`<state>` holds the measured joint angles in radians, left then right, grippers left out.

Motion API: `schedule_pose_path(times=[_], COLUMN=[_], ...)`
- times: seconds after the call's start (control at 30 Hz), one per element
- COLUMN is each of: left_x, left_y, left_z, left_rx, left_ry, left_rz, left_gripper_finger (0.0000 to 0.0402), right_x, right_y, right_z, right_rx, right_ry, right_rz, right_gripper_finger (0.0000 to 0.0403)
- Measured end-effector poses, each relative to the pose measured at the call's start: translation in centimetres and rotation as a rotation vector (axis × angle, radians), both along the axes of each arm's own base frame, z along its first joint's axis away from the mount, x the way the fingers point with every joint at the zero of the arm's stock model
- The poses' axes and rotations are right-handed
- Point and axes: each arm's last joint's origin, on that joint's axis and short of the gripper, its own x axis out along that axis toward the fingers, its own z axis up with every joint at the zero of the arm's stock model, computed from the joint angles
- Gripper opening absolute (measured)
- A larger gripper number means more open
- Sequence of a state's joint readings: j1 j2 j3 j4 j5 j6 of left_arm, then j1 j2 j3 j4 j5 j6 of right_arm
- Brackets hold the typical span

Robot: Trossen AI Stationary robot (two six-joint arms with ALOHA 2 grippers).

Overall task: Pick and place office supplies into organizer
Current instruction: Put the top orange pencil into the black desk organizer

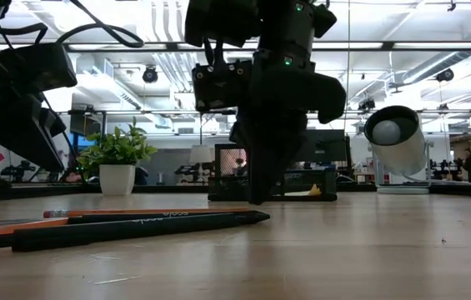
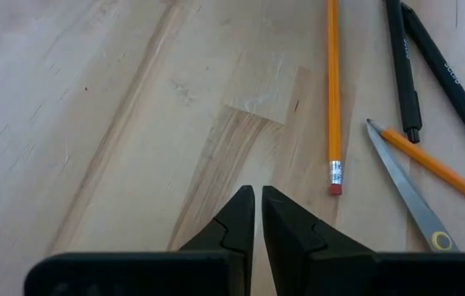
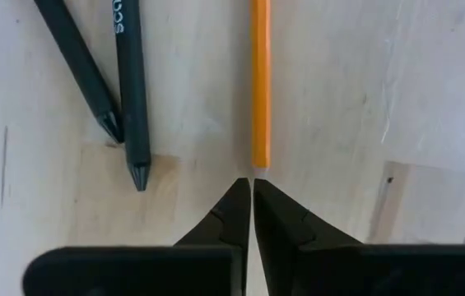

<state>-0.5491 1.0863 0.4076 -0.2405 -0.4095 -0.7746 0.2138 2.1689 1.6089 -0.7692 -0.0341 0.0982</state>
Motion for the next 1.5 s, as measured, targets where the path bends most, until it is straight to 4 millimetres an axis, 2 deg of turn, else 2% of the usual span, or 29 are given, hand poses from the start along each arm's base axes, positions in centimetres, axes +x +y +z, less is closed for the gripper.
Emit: schedule_pose_path(times=[0.27,0.5,0.77,0.87,1.07,1.5], left_x=[0.0,0.4,0.4,0.4,0.6,2.0], left_y=[0.0,-0.2,-0.2,-0.2,-0.3,-1.3], left_z=[0.0,0.3,0.4,0.3,0.0,-1.5], left_rx=[-0.002,-0.025,-0.021,-0.02,-0.015,-0.051], left_ry=[-0.004,-0.05,-0.054,-0.053,-0.044,-0.033], left_rz=[0.0,-0.001,0.003,0.003,0.003,-0.024], left_gripper_finger=[0.0011,0.0011,0.0011,0.0011,0.0011,0.0011], right_x=[0.6,0.6,0.5,0.2,0.1,0.1], right_y=[0.0,0.1,0.0,0.0,-0.2,-0.5], right_z=[-0.2,-1.1,-1.2,-0.7,1.9,0.9], right_rx=[0.011,0.015,0.011,0.007,-0.02,-0.031], right_ry=[-0.052,-0.021,-0.02,0.0,-0.056,-0.055], right_rz=[-0.002,0.002,0.01,0.011,0.05,0.074], right_gripper_finger=[0.0009,0.0009,0.0009,0.0009,0.0009,0.0009])
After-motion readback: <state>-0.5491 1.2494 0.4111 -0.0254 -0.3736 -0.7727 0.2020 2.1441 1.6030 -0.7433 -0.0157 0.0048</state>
